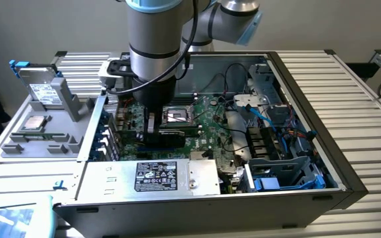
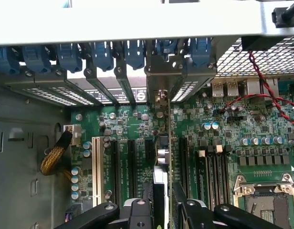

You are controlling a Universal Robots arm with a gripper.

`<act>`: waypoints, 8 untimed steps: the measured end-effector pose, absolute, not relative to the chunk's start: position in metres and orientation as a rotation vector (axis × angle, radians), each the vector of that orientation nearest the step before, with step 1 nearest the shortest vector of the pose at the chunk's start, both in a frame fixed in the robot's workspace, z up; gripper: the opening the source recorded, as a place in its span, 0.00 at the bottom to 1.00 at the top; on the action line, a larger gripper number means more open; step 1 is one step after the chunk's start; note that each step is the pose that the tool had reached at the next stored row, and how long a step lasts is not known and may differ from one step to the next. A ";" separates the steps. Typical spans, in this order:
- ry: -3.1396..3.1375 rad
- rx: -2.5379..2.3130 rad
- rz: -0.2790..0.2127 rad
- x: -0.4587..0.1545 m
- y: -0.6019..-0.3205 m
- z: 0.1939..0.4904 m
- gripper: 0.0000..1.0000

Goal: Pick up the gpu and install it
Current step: 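Insert the gpu into the slot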

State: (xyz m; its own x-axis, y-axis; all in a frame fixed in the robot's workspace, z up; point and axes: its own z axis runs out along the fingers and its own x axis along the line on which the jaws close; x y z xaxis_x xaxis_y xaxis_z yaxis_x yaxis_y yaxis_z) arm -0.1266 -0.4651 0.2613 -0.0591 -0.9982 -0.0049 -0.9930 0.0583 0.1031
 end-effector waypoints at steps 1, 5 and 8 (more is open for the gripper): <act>-2.235 2.107 -0.121 -0.127 -0.465 0.261 0.27; -2.238 2.106 -0.121 -0.127 -0.464 0.261 0.27; -2.238 2.105 -0.121 -0.128 -0.464 0.259 0.27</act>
